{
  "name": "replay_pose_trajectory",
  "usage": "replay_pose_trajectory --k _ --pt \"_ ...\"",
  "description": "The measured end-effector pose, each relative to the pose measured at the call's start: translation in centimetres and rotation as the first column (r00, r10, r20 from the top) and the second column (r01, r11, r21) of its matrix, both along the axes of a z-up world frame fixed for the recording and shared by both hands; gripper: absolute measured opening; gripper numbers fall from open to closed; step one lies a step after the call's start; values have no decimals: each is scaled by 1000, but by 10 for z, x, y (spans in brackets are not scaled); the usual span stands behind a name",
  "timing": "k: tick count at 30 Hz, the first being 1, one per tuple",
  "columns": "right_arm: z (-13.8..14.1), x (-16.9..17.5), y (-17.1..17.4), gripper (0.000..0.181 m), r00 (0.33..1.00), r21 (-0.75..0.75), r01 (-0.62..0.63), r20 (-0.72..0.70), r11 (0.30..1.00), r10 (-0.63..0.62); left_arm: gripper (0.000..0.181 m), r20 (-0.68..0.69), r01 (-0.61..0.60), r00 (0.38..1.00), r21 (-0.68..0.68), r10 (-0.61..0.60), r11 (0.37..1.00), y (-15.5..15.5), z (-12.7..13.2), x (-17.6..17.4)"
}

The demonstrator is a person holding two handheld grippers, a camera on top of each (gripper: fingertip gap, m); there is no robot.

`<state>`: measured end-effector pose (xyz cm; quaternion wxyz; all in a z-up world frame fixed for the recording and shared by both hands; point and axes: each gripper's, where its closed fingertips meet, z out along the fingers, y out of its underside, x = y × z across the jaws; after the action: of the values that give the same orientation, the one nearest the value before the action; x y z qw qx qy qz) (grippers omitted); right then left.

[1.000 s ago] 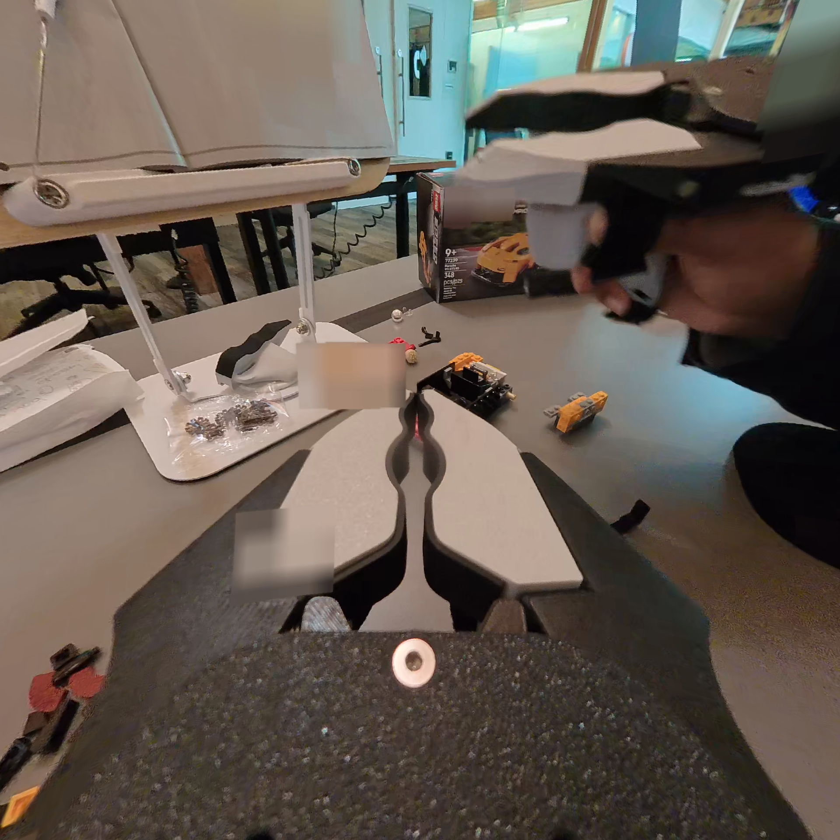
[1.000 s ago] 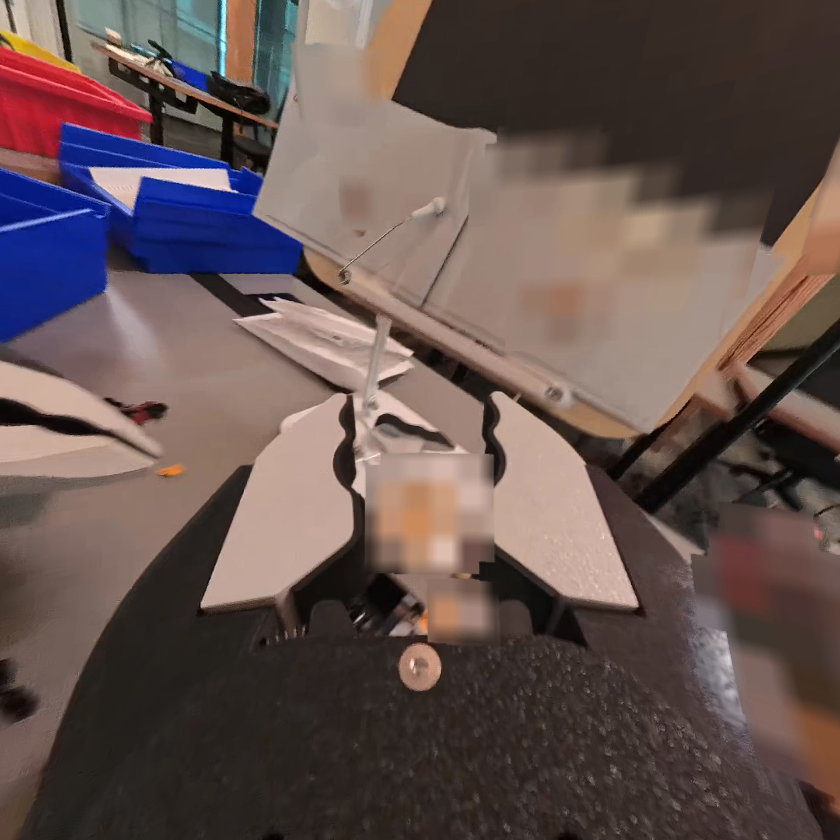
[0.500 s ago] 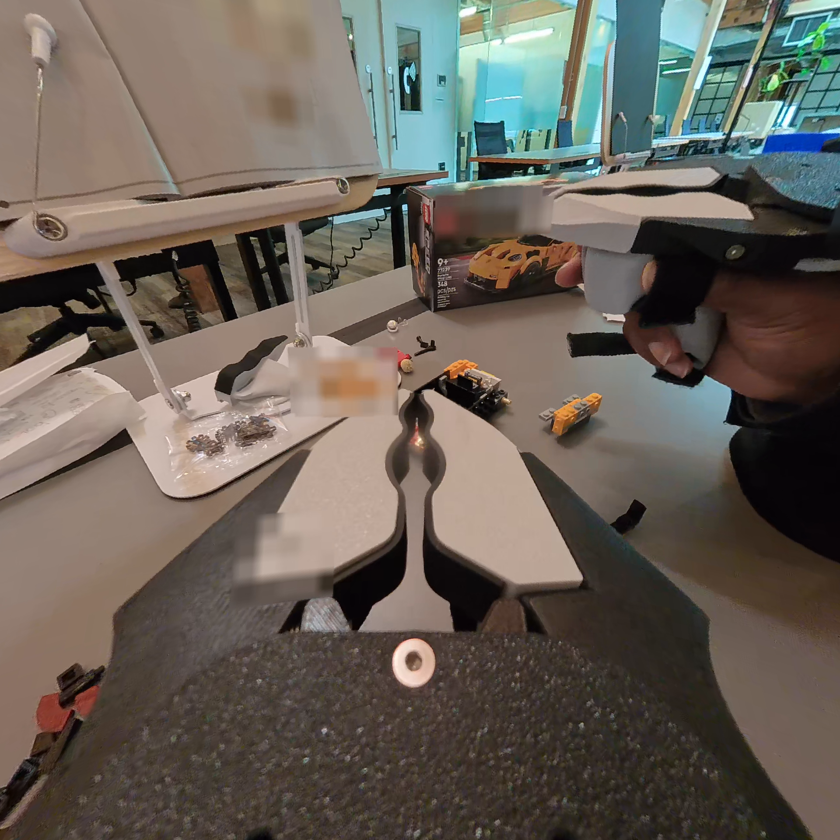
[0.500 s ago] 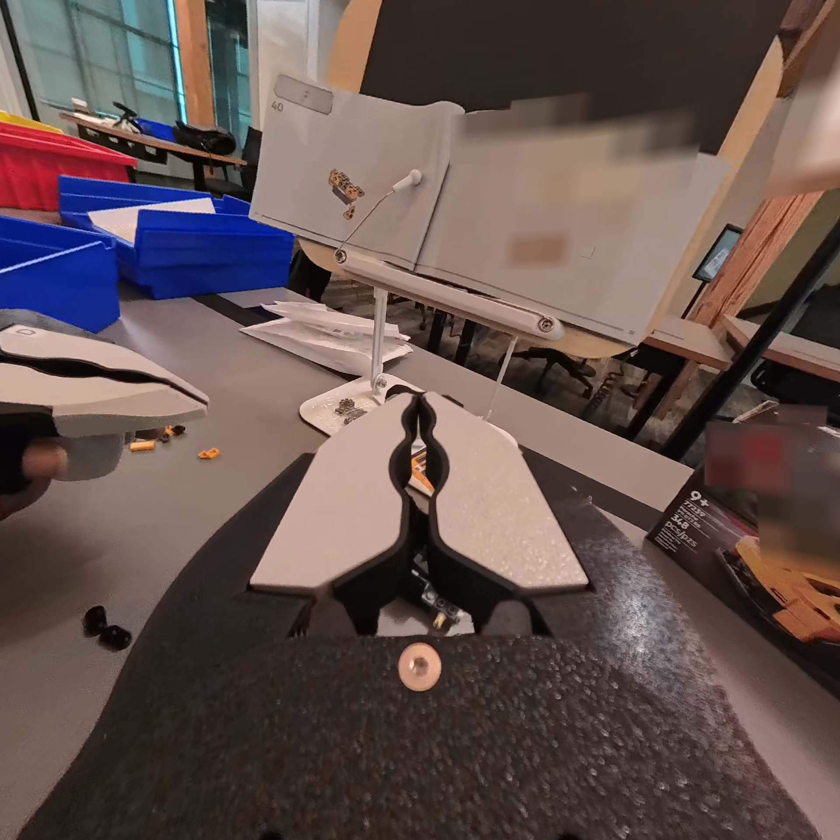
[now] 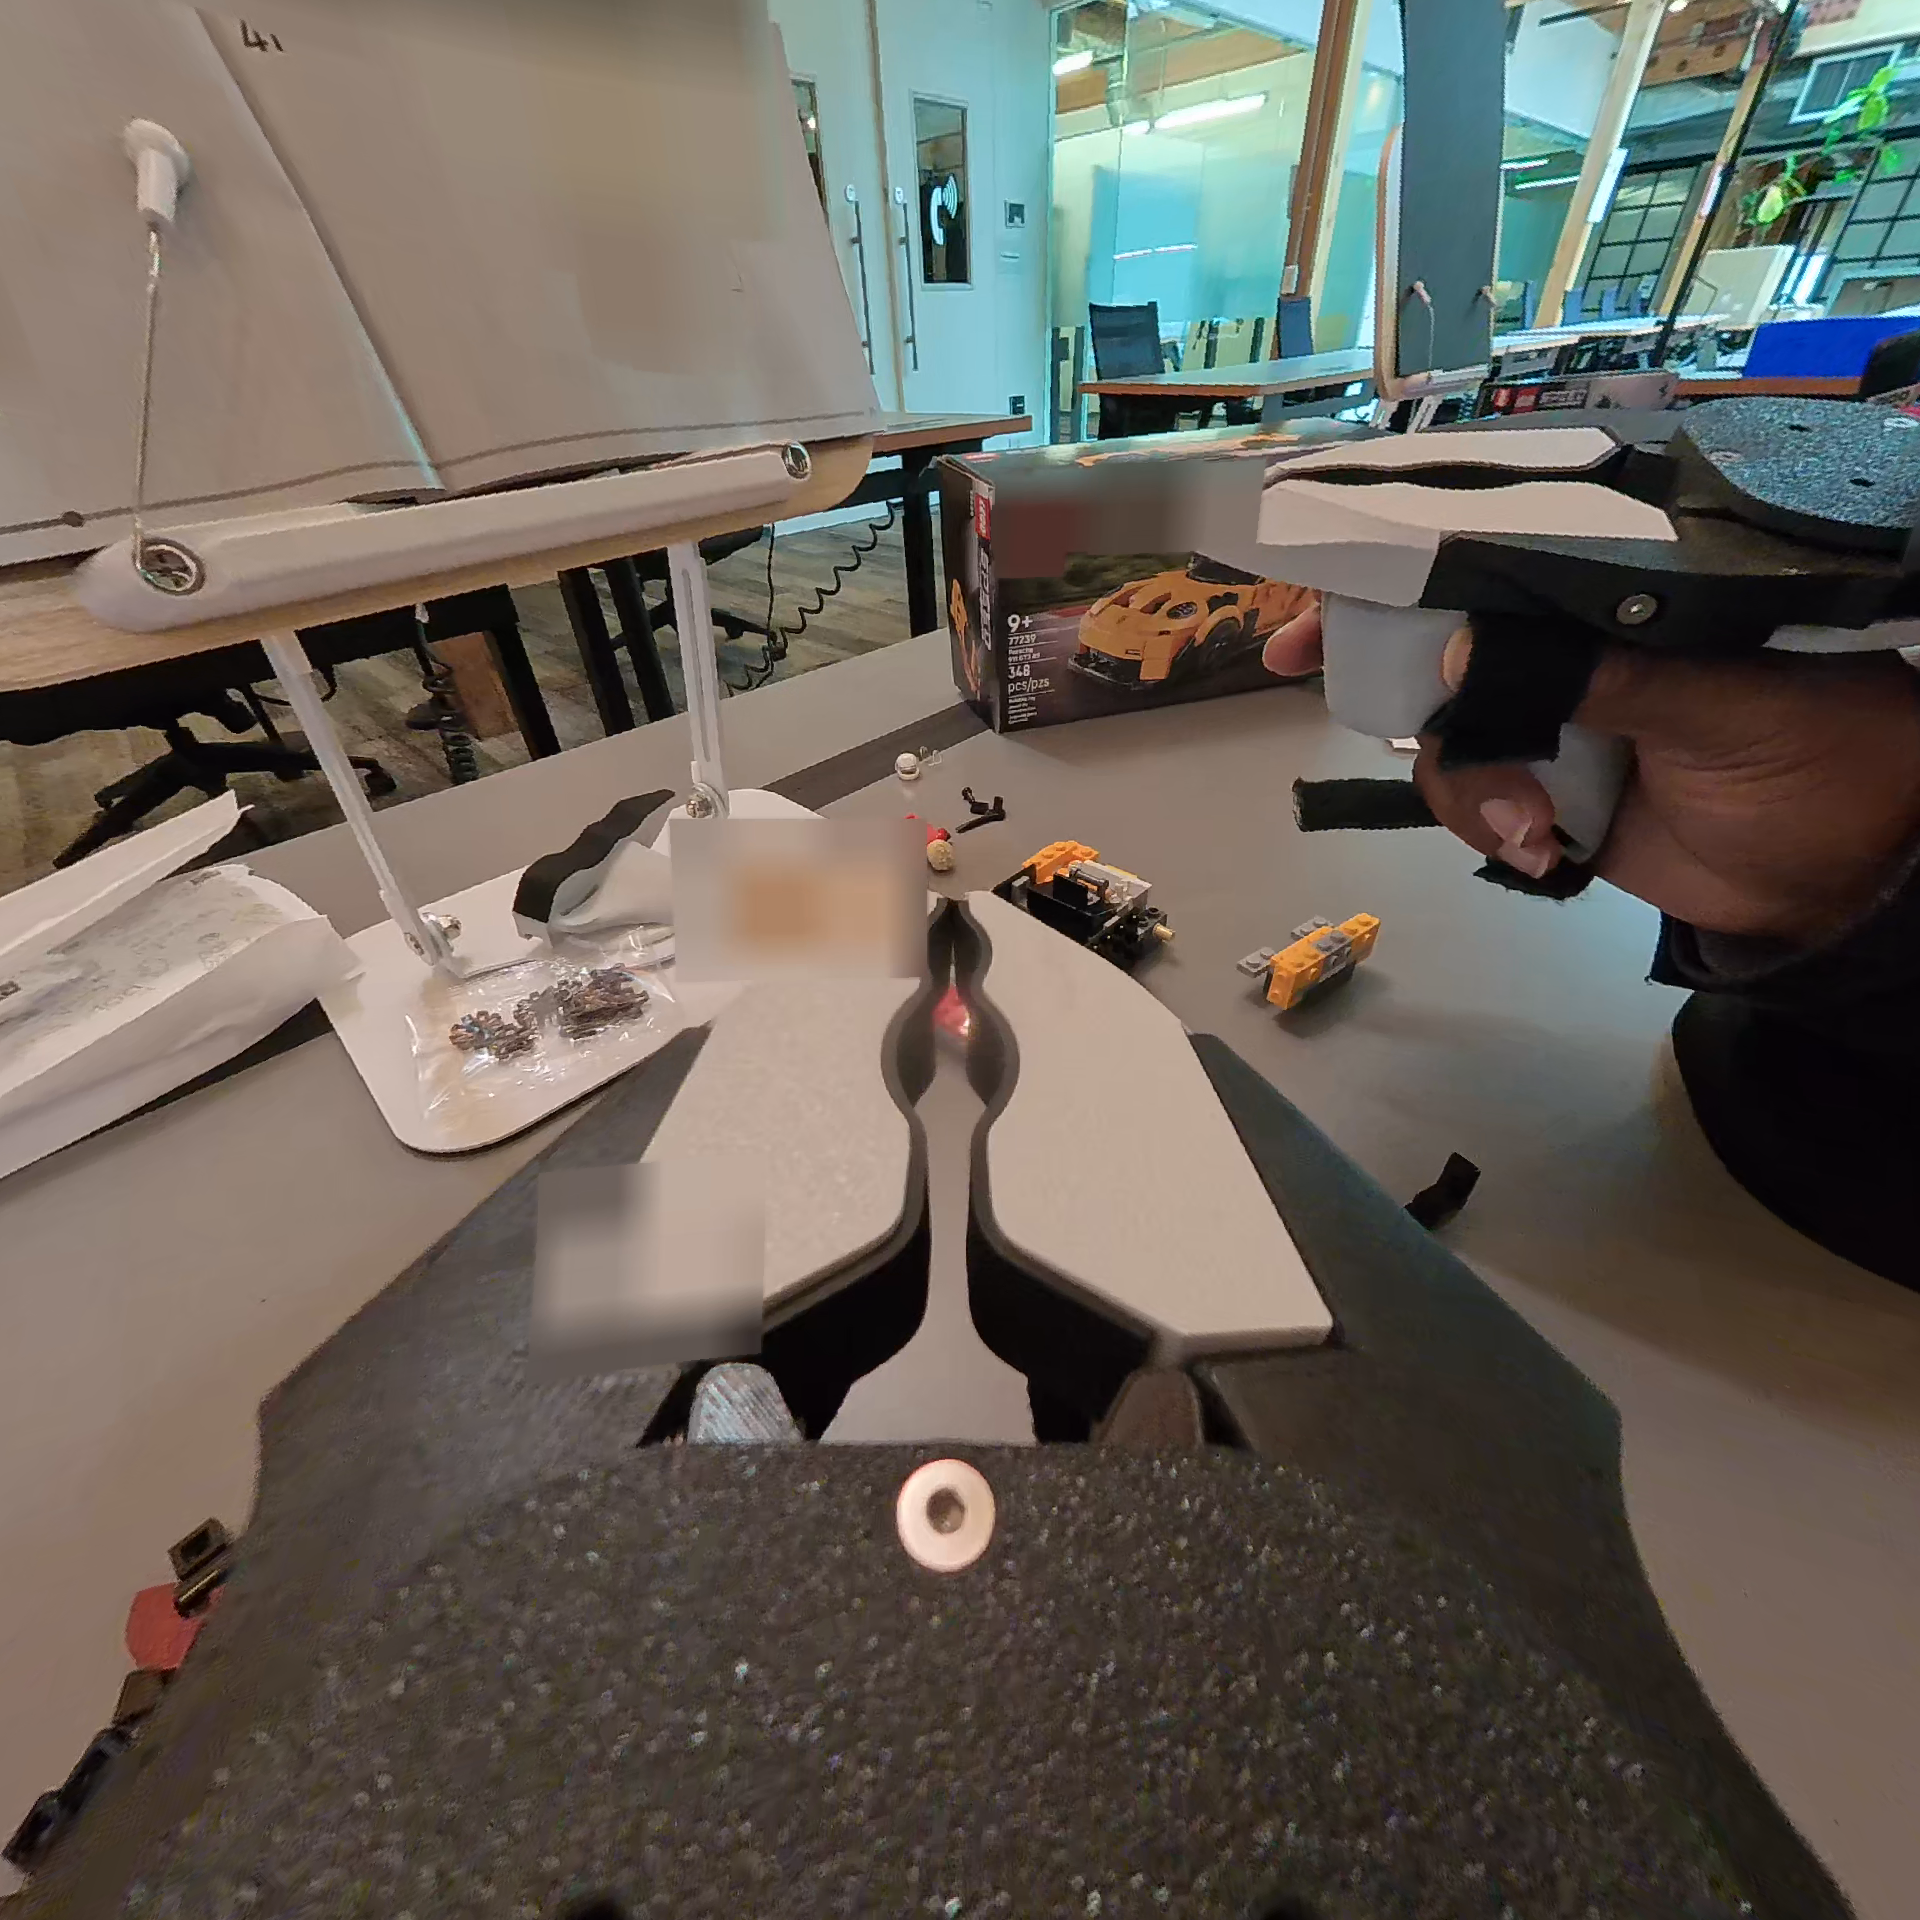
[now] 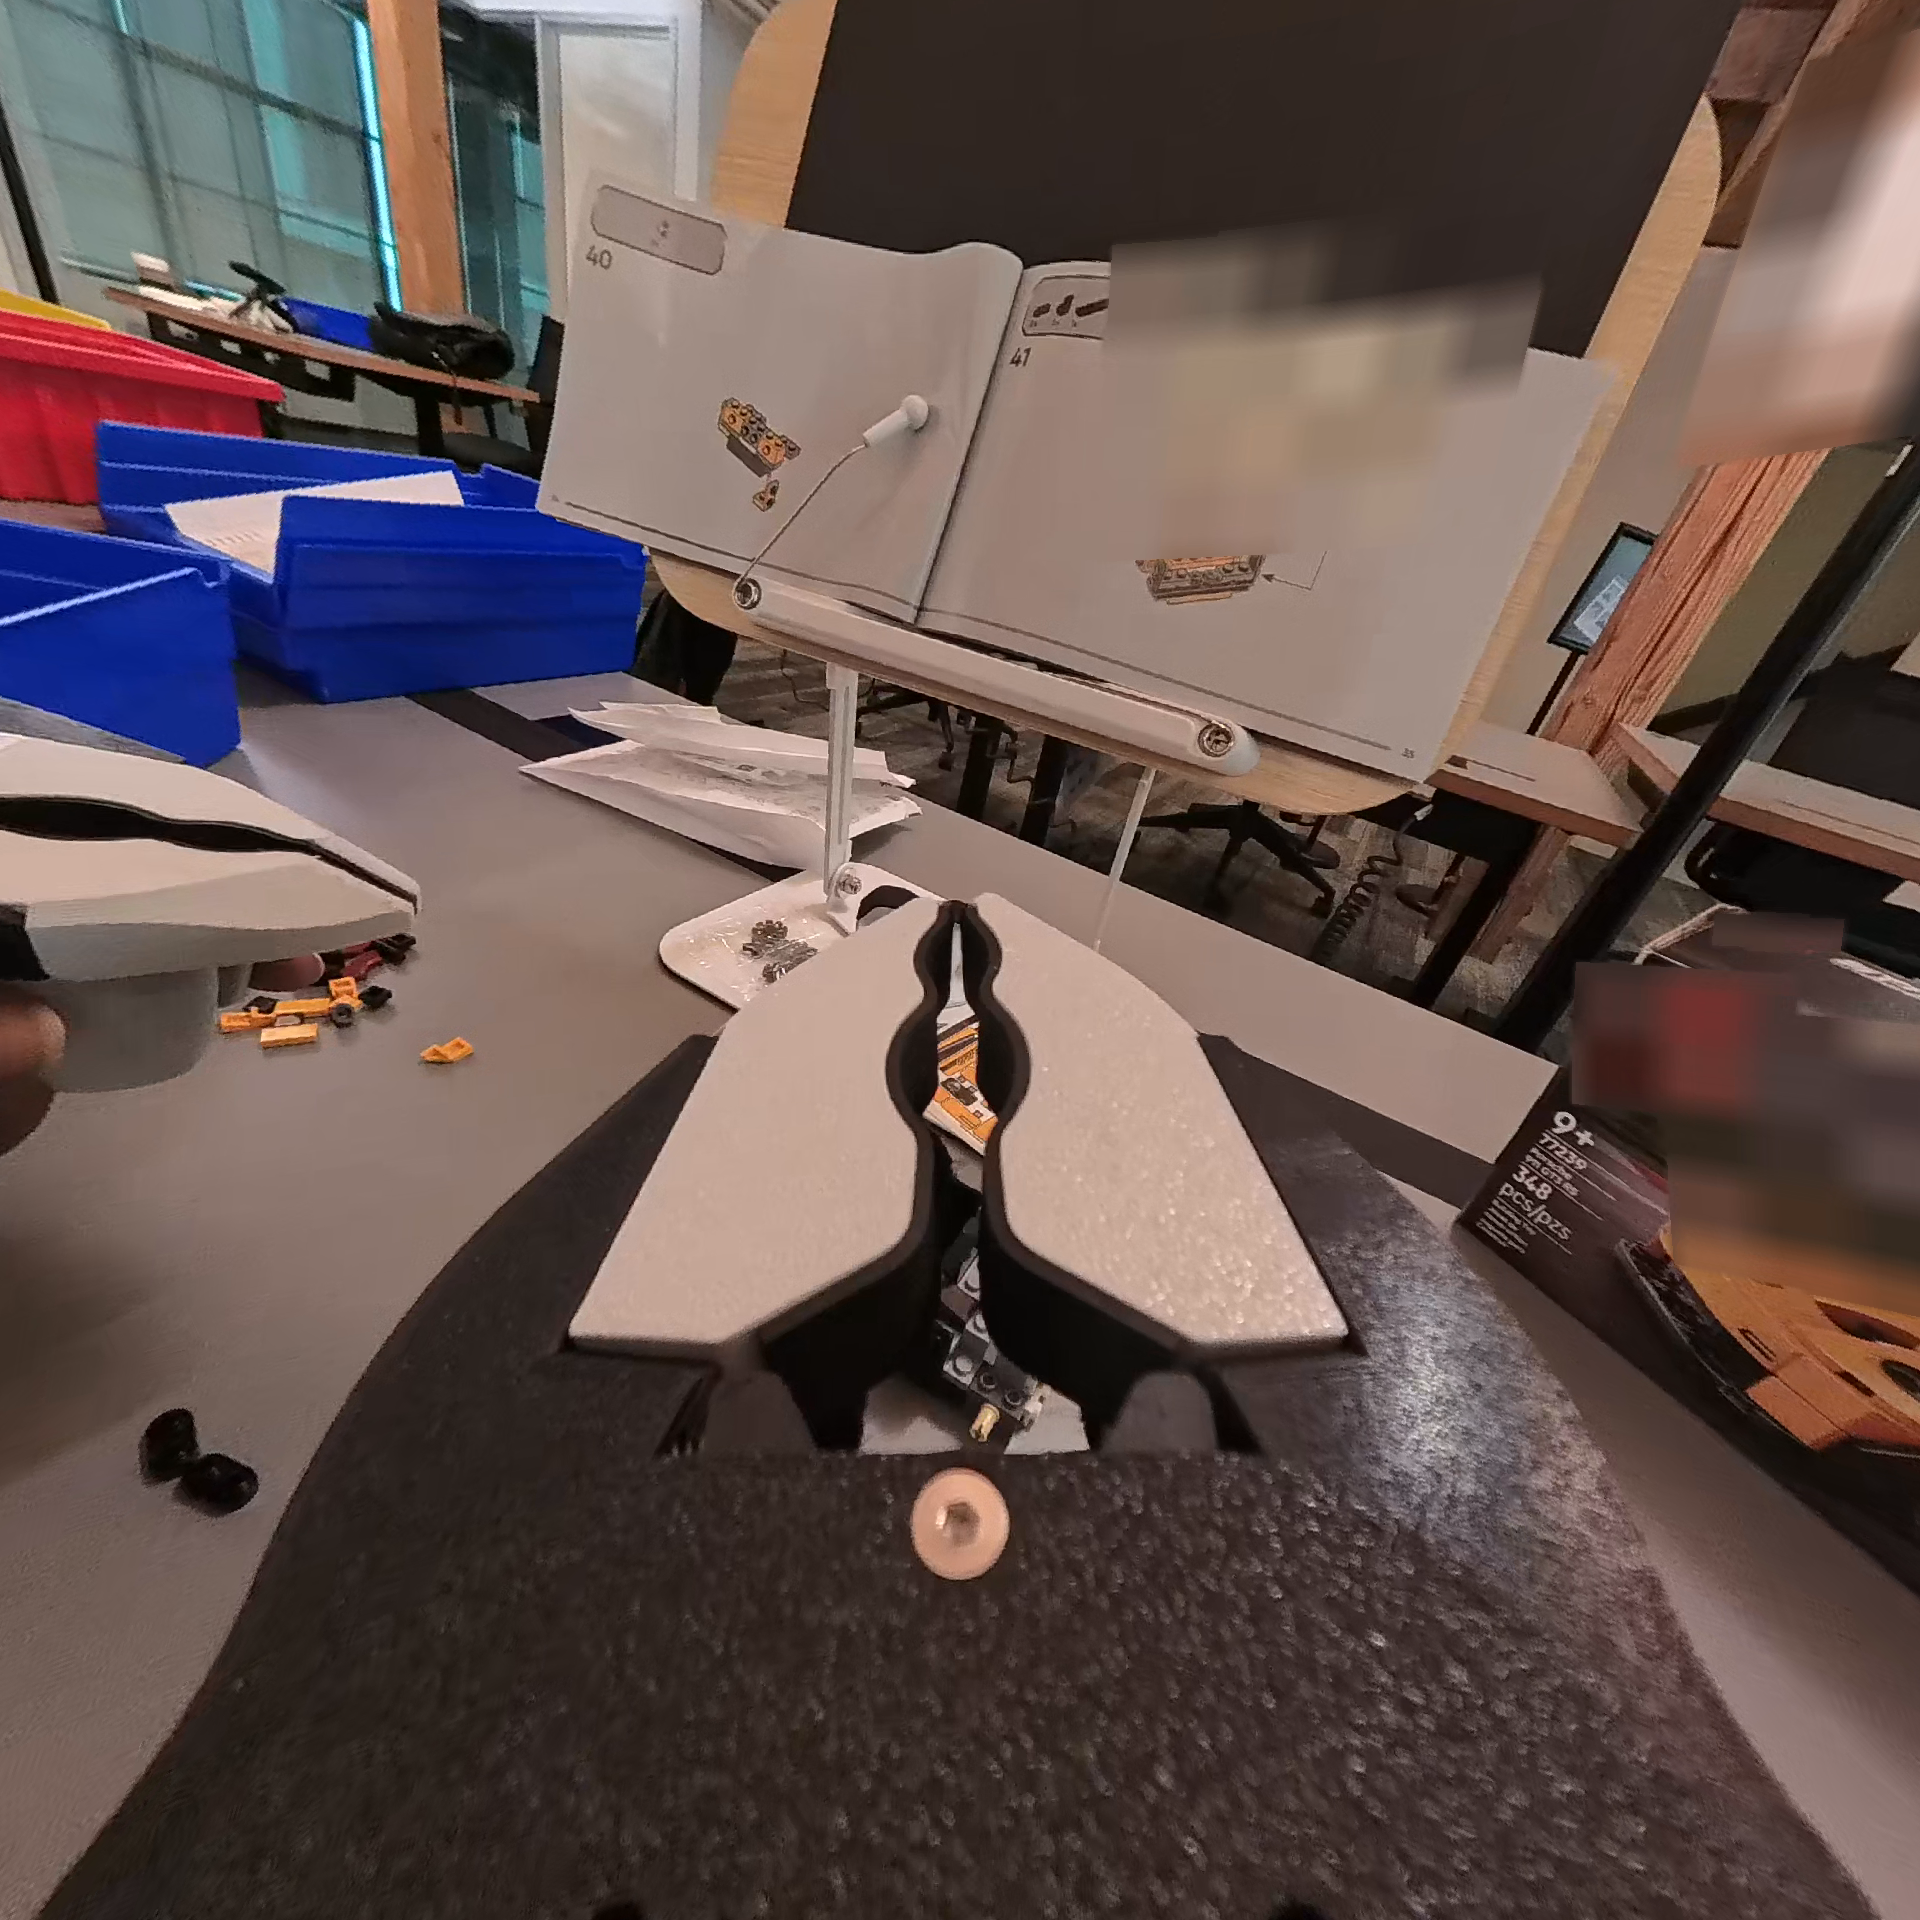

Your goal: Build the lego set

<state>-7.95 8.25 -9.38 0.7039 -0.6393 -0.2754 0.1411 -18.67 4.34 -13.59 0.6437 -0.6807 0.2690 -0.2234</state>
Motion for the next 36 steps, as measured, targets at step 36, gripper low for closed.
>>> replay_pose_trajectory --k 36 --pt "22 53 2 1 971 27 -162 181 986 154 0 20 34 999 -30 -33 999 -3 0 4"
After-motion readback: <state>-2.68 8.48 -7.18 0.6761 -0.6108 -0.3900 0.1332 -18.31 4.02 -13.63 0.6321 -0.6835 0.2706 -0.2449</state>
